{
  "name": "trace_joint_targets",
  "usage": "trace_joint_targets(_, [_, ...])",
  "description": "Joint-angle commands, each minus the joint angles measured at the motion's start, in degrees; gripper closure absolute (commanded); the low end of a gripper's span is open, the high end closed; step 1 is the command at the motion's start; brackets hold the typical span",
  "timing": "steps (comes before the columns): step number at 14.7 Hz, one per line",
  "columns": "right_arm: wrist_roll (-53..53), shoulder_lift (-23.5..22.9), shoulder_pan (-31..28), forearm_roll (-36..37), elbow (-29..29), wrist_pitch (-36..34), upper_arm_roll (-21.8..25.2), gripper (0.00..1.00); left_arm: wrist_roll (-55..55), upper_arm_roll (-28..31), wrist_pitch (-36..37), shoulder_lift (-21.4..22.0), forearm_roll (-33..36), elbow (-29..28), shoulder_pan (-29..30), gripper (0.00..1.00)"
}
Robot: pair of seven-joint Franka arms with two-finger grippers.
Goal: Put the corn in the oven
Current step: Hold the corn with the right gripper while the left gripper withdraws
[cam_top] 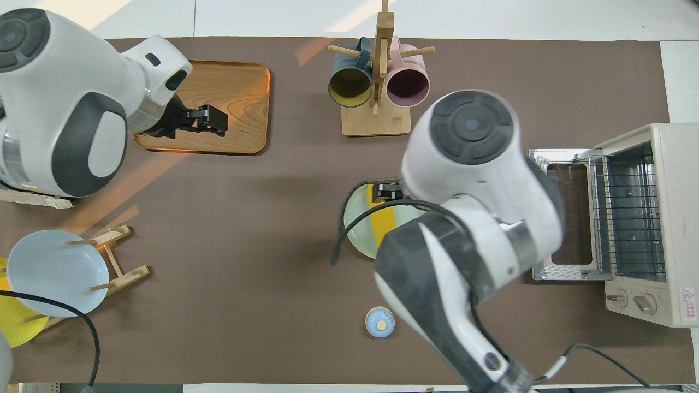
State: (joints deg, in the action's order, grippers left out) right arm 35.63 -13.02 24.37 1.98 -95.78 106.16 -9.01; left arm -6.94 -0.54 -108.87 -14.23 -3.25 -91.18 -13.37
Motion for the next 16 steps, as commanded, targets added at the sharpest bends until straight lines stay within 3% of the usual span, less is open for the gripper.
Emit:
trace_joint_targets(1, [7.1,-5.7,5.4,1.0,1.6,4.7,0.2,0.00,3.7,-0.5,3.1,0.2,3.9,1.4,2.4,0.00])
trace_joint_targets(3, [9.1,-8.7,6.9,1.9,0.2,9.1,0.2,0.02,6.8,-0.5,3.8,0.5,4.0,1.3,4.1,0.00])
trace_joint_targets(6, [8.9,-9.6,7.6,1.9,-3.2,14.0,0.2,0.39,8.2,-0.5,3.8,0.8,4.0,0.8,4.4,0.00])
trace_joint_targets(9, [8.8,-9.5,7.6,1.9,-6.7,17.2,0.2,0.59,16.1,-0.9,5.2,1.8,2.8,1.3,9.1,0.00])
trace_joint_targets(14, [8.7,-9.2,8.6,2.1,-11.2,22.2,0.2,0.62,16.1,-0.8,4.8,1.9,1.3,1.3,9.5,0.00])
trace_joint_targets(16, [8.7,-9.0,8.7,2.7,-11.9,22.5,0.2,0.71,15.7,-0.5,4.8,1.9,0.3,1.3,9.5,0.00])
